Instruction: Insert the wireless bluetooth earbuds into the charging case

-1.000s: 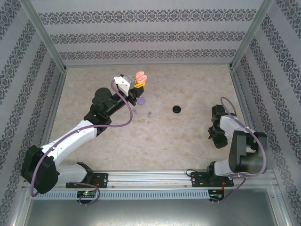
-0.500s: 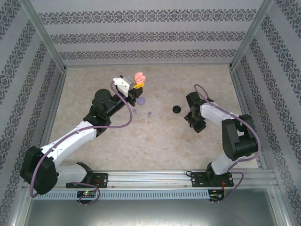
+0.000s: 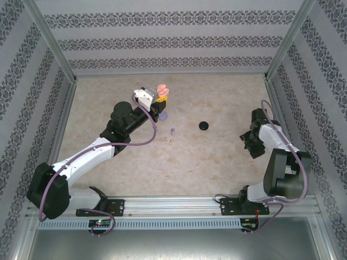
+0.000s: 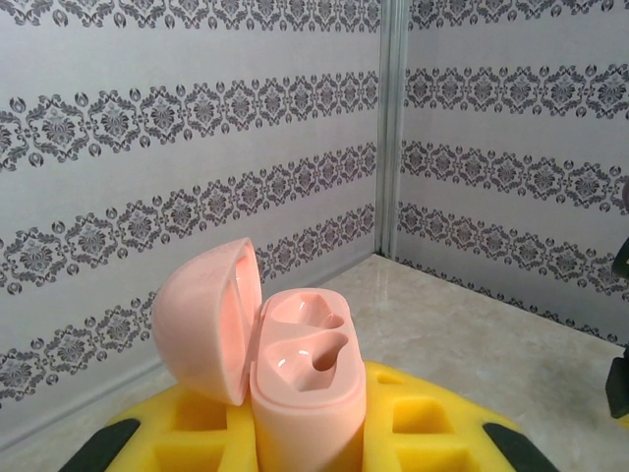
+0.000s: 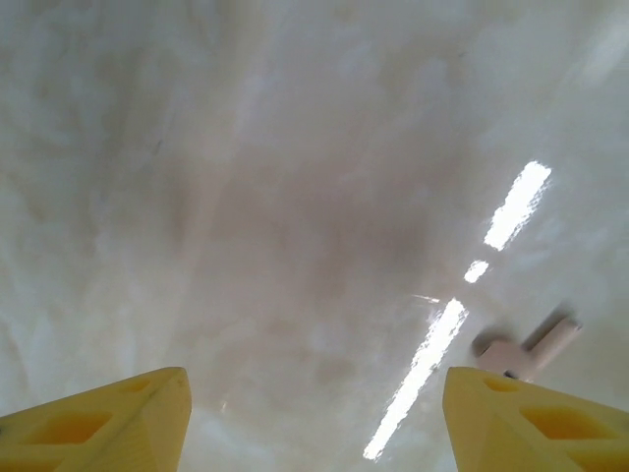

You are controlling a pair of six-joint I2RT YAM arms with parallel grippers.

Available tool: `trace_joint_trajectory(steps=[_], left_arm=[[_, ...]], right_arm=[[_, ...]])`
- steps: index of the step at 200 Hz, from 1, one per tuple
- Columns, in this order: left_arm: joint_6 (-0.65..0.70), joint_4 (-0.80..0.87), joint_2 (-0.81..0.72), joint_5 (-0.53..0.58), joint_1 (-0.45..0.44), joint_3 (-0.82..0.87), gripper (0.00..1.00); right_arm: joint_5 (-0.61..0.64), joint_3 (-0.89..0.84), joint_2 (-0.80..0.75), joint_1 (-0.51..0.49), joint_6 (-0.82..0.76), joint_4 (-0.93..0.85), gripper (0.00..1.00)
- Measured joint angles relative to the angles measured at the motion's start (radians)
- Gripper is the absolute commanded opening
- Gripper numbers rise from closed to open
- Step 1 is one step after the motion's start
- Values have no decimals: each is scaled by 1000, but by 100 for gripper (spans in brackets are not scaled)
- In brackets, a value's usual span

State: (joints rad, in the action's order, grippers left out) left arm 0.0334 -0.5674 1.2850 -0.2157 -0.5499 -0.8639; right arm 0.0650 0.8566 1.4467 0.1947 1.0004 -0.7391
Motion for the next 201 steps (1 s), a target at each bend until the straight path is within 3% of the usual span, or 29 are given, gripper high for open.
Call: trace_joint_trajectory(steps=[76, 163, 201], left_arm=[[-13, -39, 11, 53, 0, 37, 0], [-43, -20, 64, 34, 0, 4, 0], [-80, -21, 61, 37, 0, 3, 0]], right_arm=[[-7, 0, 72, 103, -127, -4, 69], [-3, -28, 79, 95, -87, 8, 70], [-2, 8, 156, 76, -92, 2, 70]])
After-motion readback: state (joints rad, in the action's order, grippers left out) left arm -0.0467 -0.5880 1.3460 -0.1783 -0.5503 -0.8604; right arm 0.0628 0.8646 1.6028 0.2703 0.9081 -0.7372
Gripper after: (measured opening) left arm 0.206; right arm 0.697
